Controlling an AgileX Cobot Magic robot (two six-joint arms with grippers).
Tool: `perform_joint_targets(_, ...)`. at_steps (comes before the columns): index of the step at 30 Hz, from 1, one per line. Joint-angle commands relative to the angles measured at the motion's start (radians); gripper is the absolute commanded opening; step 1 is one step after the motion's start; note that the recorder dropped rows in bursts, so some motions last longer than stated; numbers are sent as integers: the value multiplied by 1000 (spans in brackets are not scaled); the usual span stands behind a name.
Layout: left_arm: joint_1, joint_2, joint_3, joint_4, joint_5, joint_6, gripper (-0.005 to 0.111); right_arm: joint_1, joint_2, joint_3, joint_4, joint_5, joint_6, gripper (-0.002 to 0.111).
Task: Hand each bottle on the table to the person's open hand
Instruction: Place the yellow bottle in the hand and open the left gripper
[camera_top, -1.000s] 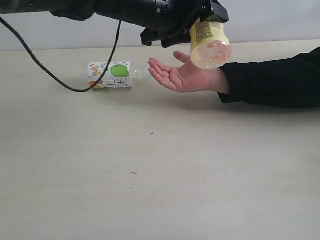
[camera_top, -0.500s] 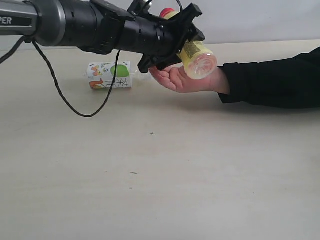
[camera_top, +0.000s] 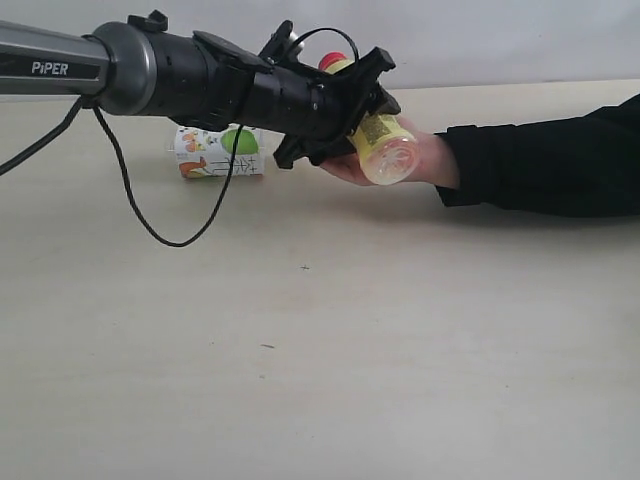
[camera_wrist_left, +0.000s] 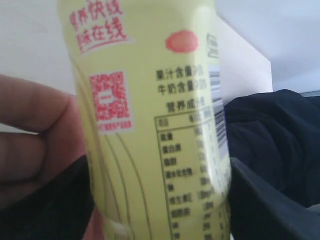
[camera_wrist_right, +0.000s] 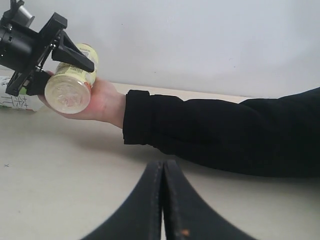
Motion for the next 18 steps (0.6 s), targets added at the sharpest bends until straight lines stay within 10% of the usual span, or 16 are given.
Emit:
perform_joint_targets(1, 3, 3, -13, -12, 2, 7, 32, -3, -6, 5, 3, -5, -6, 0)
perform_joint_targets(8, 3, 3, -13, -12, 2, 7, 68, -3, -6, 5, 3, -5, -4, 0)
perform_joint_targets(18, 12, 3, -13, -30, 77, 7, 86, -3, -6, 5, 3, -5, -4, 0)
